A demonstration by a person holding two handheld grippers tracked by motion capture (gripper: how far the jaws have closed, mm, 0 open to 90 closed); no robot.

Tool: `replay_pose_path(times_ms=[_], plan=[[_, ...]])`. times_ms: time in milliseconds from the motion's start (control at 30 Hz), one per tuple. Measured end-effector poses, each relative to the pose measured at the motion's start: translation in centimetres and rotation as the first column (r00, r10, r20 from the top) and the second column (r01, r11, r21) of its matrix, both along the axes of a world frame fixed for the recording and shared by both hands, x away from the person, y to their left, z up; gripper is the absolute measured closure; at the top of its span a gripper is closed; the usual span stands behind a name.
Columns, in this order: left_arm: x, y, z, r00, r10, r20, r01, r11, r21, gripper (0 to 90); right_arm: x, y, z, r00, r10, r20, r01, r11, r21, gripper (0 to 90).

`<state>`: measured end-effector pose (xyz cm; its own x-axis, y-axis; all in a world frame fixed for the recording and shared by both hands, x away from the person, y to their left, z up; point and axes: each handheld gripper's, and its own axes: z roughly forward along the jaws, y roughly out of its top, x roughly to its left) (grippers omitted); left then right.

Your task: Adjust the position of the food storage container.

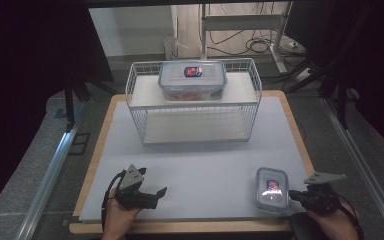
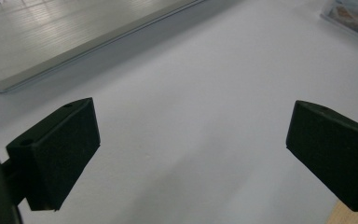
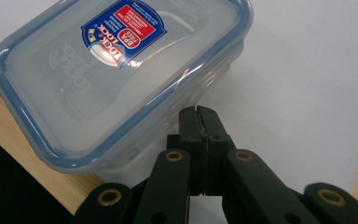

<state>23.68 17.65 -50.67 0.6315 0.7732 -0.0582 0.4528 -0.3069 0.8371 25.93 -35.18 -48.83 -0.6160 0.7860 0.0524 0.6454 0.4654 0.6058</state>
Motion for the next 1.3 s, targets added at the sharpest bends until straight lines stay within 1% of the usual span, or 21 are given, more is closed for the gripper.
replay_pose_path(times_ms=[100, 167, 267, 433, 533, 667, 800, 867, 933, 1000, 1067, 1100, 1133, 1233, 1300], plan=[[0.0, -0.1, -0.1, 1.0000, -0.003, -0.005, 0.003, 1.0000, 0.002, 2.9, 0.5, 0.9, 0.0, 0.9996, 0.027, 0.004, -0.027, 0.9995, 0.018, 89.1], [0.1, -0.1, -0.1, 1.0000, -0.004, -0.007, 0.004, 1.0000, 0.006, 3.1, 1.1, 1.7, 0.1, 0.9988, 0.049, -0.005, -0.049, 0.9980, 0.040, 89.1], [0.1, -0.1, -0.1, 1.0000, -0.003, -0.009, 0.004, 0.9999, 0.011, 3.2, 1.4, 2.6, 0.1, 0.9972, 0.075, -0.006, -0.074, 0.9962, 0.046, 89.1], [0.1, -0.1, -0.1, 1.0000, -0.003, -0.010, 0.003, 1.0000, -0.001, 3.3, 1.9, 3.9, -0.2, 0.9938, 0.110, -0.015, -0.109, 0.9924, 0.056, 89.1], [0.1, -0.1, -0.1, 1.0000, -0.001, -0.010, 0.001, 1.0000, 0.000, 3.3, 1.9, 4.9, -0.4, 0.9906, 0.135, -0.017, -0.134, 0.9889, 0.065, 89.1], [0.1, -0.1, -0.1, 0.9999, -0.004, -0.010, 0.004, 1.0000, -0.002, 3.3, 2.0, 6.6, -0.7, 0.9834, 0.180, -0.023, -0.178, 0.9817, 0.068, 89.1], [0.1, -0.1, -0.1, 0.9999, -0.007, -0.010, 0.007, 1.0000, -0.001, 3.3, 2.3, 8.6, -0.7, 0.9729, 0.230, -0.026, -0.227, 0.9713, 0.070, 89.0], [0.1, -0.1, -0.1, 0.9999, -0.007, -0.009, 0.007, 1.0000, 0.000, 3.3, 2.3, 9.4, -0.7, 0.9680, 0.250, -0.020, -0.248, 0.9658, 0.075, 89.0], [0.0, -0.1, -0.1, 0.9999, -0.008, -0.008, 0.008, 1.0000, -0.001, 3.3, 2.1, 10.0, -0.9, 0.9632, 0.268, -0.026, -0.265, 0.9614, 0.073, 89.0], [0.1, 0.0, -0.1, 0.9999, -0.007, -0.008, 0.007, 1.0000, -0.004, 3.5, 1.8, 10.2, -1.3, 0.9591, 0.279, -0.047, -0.275, 0.9587, 0.071, 88.9], [0.1, 0.0, -0.1, 0.9999, -0.007, -0.012, 0.007, 1.0000, -0.006, 3.6, 1.5, 10.2, -1.6, 0.9553, 0.288, -0.067, -0.281, 0.9548, 0.098, 88.9], [0.1, 0.0, -0.2, 0.9999, -0.010, -0.014, 0.009, 0.9999, -0.009, 3.6, 1.2, 10.2, -1.7, 0.9539, 0.291, -0.073, -0.284, 0.9538, 0.098, 88.9], [0.2, -0.1, -0.2, 0.9998, -0.012, -0.015, 0.012, 0.9999, -0.009, 3.6, 1.0, 10.3, -1.7, 0.9510, 0.301, -0.071, -0.293, 0.9509, 0.099, 89.0], [0.2, -0.3, -0.2, 0.9998, -0.016, -0.016, 0.016, 0.9999, -0.002, 3.6, 0.9, 10.6, -1.5, 0.9481, 0.312, -0.064, -0.304, 0.9472, 0.101, 89.0], [0.2, -0.4, -0.2, 0.9997, -0.017, -0.017, 0.017, 0.9999, -0.002, 3.6, 1.1, 10.8, -1.5, 0.9457, 0.317, -0.072, -0.308, 0.9444, 0.115, 89.0]])
